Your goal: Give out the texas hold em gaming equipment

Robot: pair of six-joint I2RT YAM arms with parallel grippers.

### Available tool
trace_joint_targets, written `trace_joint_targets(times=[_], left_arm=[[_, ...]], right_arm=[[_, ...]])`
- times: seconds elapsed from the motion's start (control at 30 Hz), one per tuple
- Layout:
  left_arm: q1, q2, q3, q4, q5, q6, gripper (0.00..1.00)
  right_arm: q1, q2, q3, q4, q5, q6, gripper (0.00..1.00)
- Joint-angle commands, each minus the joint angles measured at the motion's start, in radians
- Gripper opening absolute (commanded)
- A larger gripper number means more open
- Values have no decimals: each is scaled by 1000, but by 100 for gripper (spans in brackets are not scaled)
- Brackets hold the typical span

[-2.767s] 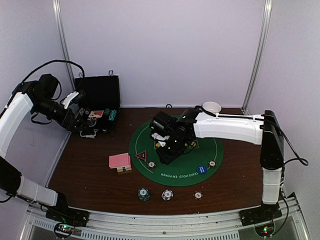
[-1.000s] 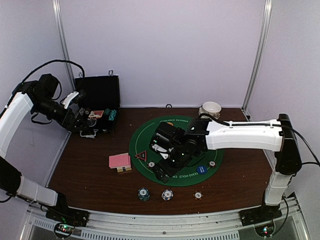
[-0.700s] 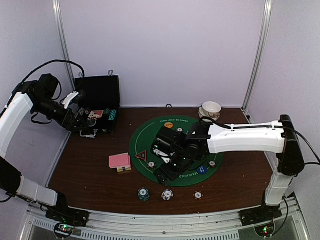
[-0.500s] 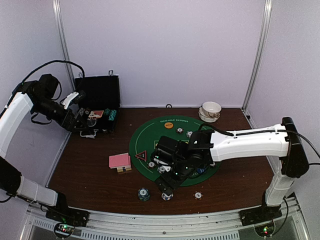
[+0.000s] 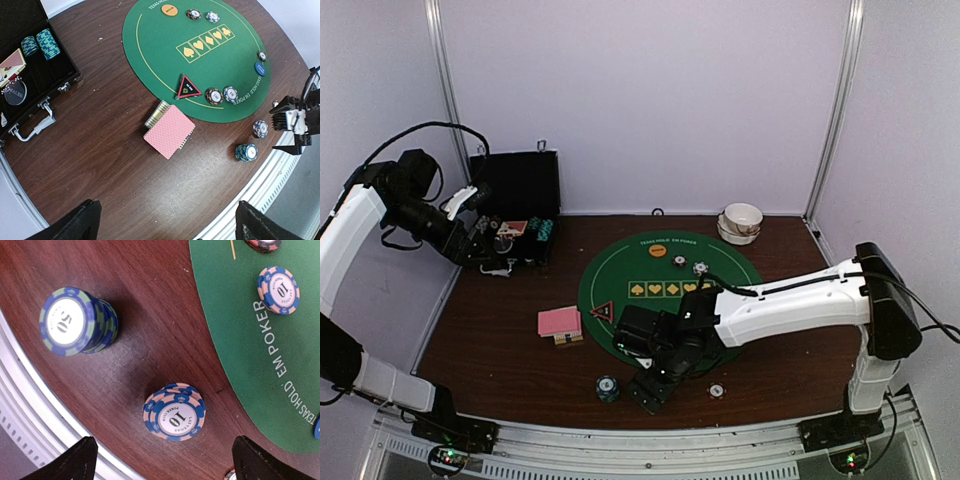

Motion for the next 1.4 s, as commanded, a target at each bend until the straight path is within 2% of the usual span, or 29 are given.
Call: trace_joint_targets(times=[0.0, 0.53, 0.93, 1.07, 1.17, 1.2, 1.3, 1.37], left_arm=[[-6, -11, 27, -10, 10, 9, 98], [-5, -7, 42, -14, 17, 1, 98], [-5, -4, 50, -13, 15, 2, 97], [-5, -1, 52, -13, 18, -1, 97], [-6, -1, 52, -14, 17, -2, 98], [-6, -2, 53, -13, 16, -1, 98], [-5, -2, 54, -14, 16, -2, 97], [-6, -1, 53, -13, 16, -2, 98]], right_arm=[[-19, 56, 17, 22, -15, -22, 95], [-48, 161, 33, 42, -41, -64, 75], [-54, 148, 32, 40, -30, -68, 45], [-55, 142, 36, 23, -22, -78, 47], [-54, 129, 40, 12, -20, -83, 63], [-55, 124, 41, 10, -16, -83, 65], [-55, 107, 44, -1, -3, -85, 65], [-54, 98, 43, -3, -1, -84, 61]])
